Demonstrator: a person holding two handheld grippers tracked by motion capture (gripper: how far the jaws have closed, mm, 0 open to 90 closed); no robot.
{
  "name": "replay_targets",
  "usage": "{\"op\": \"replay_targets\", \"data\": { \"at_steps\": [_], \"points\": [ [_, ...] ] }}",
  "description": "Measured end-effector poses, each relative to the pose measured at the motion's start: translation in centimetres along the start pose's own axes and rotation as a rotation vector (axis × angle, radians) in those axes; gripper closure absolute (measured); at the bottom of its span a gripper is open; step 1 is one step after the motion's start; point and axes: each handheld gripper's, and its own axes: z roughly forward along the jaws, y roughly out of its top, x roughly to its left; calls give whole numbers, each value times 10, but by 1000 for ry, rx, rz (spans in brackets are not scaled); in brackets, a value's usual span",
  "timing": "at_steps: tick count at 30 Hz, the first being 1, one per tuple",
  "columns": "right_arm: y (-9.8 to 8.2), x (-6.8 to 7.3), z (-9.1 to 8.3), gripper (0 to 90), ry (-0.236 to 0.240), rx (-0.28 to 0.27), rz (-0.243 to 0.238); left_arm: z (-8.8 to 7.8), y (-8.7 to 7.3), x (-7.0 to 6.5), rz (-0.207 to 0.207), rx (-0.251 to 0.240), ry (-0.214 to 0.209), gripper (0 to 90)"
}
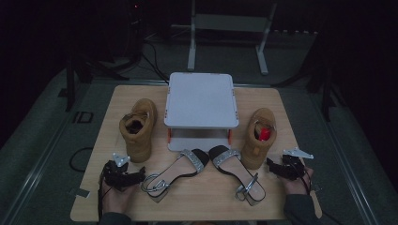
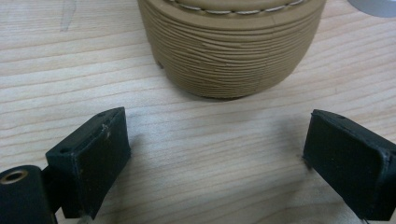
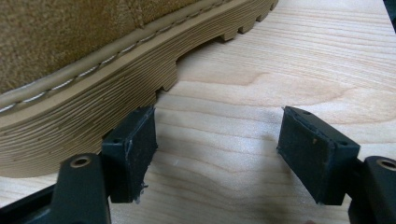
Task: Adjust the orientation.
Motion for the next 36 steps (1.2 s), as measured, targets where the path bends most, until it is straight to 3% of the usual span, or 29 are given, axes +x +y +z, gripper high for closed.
{"op": "replay_targets", "data": {
  "at_steps": [6, 10, 11, 13, 16, 22, 24, 30, 32, 36],
  "points": [
    [0, 0, 0, 278, 3, 1, -1, -5, 0, 1, 21, -3, -24, 184],
    [0, 0, 0, 278, 2, 1, -2, -9, 2, 0, 39, 6, -53, 309],
    [0, 0, 0, 278, 2, 1, -1, -11, 3, -2, 40, -2, -73, 353],
    [0, 0, 0, 278, 2, 1, -1, -19, 6, -6, 62, -27, -85, 357],
    [0, 0, 0, 278, 2, 0, -1, -33, 13, -12, 109, -75, -127, 410],
    [0, 0, 0, 278, 2, 1, -1, -58, 37, -27, 223, -123, -207, 472],
    [0, 0, 0, 278, 2, 0, -2, -61, 46, -33, 257, -120, -263, 497],
    [0, 0, 0, 278, 2, 1, -1, -49, 73, -56, 380, -90, -340, 571],
    [0, 0, 0, 278, 2, 1, -2, -41, 81, -65, 428, -72, -340, 591],
    [0, 0, 0, 278, 2, 1, 0, -21, 92, -79, 500, -27, -402, 603]
  ]
}}
